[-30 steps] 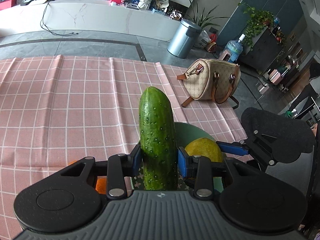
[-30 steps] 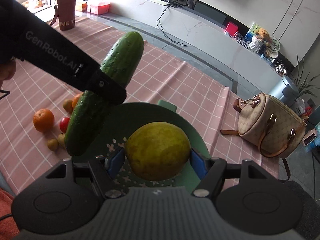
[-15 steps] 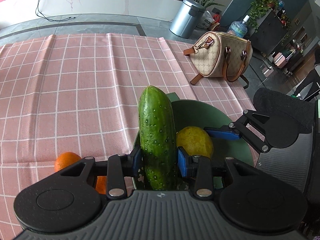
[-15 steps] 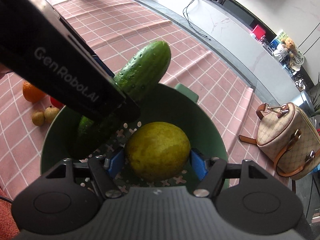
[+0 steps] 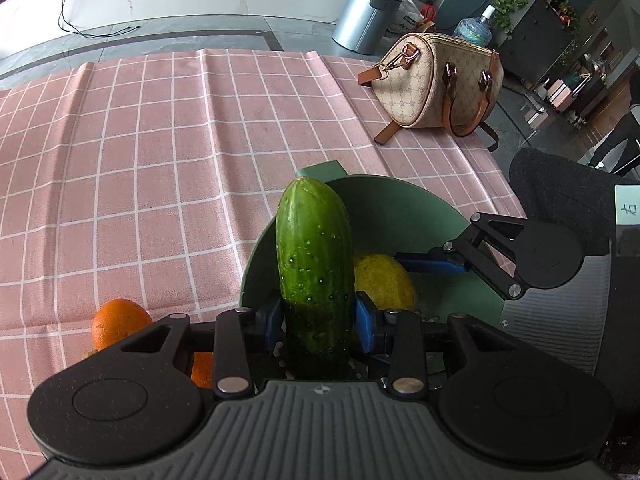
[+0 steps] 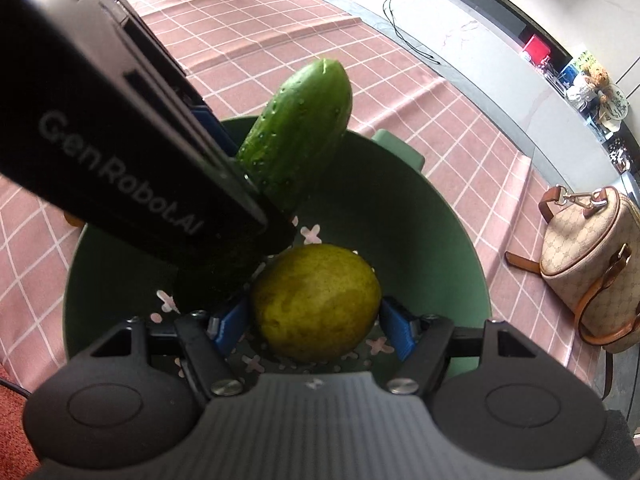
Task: Organize fruits
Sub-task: 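Carry cucumber and pear into the green colander and open both grippers, then lift both grippers away from the colander, then grasp the orange lying off the table edge with the left gripper, then grasp an orange on the table with the right gripper while the left carries its orange, then lower both held oranges into the green colander and open both grippers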
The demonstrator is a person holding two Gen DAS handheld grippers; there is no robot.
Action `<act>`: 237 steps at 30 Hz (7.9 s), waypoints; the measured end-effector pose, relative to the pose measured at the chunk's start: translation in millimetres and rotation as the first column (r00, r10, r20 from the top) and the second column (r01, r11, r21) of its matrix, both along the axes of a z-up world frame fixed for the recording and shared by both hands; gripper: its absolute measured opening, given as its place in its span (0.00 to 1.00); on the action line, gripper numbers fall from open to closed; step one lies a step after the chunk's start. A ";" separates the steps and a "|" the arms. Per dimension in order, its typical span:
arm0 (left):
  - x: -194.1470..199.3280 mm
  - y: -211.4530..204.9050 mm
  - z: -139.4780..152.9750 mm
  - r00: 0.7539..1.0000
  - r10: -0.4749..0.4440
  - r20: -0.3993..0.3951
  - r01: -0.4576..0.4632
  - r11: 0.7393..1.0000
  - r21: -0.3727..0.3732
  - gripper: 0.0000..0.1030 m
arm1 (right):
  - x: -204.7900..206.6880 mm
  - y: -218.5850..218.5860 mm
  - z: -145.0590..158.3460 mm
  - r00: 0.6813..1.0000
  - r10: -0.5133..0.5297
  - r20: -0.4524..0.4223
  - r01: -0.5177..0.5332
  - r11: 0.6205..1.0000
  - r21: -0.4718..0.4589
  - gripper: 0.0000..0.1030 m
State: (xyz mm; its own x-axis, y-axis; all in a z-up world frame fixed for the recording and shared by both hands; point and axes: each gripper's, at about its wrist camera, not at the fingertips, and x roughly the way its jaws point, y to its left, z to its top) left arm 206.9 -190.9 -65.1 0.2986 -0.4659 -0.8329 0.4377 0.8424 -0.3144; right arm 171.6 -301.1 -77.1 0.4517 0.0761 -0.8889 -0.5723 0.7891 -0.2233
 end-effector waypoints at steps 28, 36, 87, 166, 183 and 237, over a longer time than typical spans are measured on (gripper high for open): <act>-76.4 48.9 90.1 0.963 -0.040 0.266 0.019 0.996 0.083 0.57 | -61.3 21.0 76.6 0.970 -0.209 0.126 0.208 0.978 0.028 0.79; -108.2 104.2 102.5 0.937 -0.028 0.349 -0.004 0.996 0.092 0.57 | -96.2 47.2 93.1 0.926 -0.344 0.154 0.308 0.926 0.220 0.79; -188.6 193.8 -99.1 0.886 -0.115 -0.449 0.340 0.819 0.463 0.50 | -134.4 113.2 23.6 0.884 -0.467 -0.013 0.421 0.784 0.456 0.63; -103.3 148.2 60.0 0.985 0.115 0.126 -0.113 0.993 -0.024 0.43 | -101.8 110.7 61.7 0.944 -0.312 0.111 0.250 0.891 0.379 0.40; -59.5 17.8 44.2 0.997 -0.072 -0.035 0.070 0.996 -0.061 0.43 | -83.5 -6.0 77.3 0.947 -0.321 0.025 0.306 0.920 0.244 0.40; -57.8 13.5 70.1 0.988 -0.156 -0.009 0.156 0.977 0.147 0.63 | -50.9 -6.5 55.1 0.959 -0.263 -0.110 0.278 0.946 0.168 0.66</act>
State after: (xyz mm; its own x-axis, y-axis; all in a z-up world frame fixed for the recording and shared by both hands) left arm 149.2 -177.4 5.0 0.2340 -0.3800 -0.8949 0.5679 0.8005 -0.1915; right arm 120.7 -307.6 -22.0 0.4013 0.1234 -0.9076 -0.3424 0.9392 -0.0237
